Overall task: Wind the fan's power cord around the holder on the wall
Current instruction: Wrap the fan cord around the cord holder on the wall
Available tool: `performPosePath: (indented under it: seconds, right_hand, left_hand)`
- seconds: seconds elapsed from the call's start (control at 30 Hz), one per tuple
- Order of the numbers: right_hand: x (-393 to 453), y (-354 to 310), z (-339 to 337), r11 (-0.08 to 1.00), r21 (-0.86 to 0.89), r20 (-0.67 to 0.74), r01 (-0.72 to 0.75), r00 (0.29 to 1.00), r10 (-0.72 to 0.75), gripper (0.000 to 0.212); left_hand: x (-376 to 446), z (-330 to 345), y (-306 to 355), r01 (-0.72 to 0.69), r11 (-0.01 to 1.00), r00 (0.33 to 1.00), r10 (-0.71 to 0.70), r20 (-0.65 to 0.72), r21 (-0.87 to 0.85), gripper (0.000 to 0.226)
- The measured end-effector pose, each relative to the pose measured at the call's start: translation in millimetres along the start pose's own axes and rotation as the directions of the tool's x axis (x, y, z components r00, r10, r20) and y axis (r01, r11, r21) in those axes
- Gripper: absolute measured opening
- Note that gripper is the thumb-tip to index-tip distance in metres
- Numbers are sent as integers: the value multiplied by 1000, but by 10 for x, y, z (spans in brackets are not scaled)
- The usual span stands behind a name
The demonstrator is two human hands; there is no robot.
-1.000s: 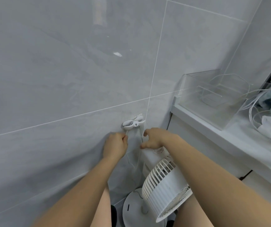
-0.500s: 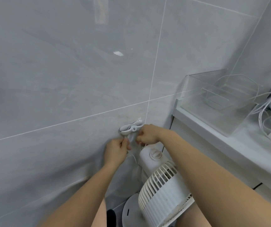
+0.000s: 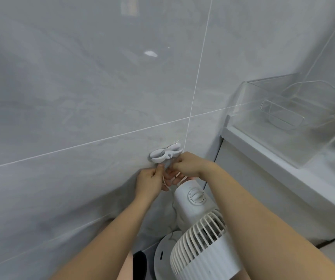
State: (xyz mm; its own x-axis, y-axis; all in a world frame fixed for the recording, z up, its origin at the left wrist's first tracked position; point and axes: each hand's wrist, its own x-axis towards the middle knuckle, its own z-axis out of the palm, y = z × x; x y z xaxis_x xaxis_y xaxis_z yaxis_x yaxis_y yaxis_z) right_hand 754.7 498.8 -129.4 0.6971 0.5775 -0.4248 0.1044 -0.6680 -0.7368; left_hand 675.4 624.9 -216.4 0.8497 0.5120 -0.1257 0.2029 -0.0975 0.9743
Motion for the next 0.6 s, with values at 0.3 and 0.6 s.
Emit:
performPosePath:
  seconds: [0.3, 0.6]
  right_hand:
    - [-6, 86, 3, 996, -66, -46, 54, 997, -57, 37]
    - [-7, 26, 65, 1000, 29, -72, 7, 997, -5, 30]
  left_hand:
    - [-15, 80, 166, 144, 990, 973, -141, 183, 1, 42]
    - [-30, 99, -46, -108, 973, 988, 82, 130, 205, 31]
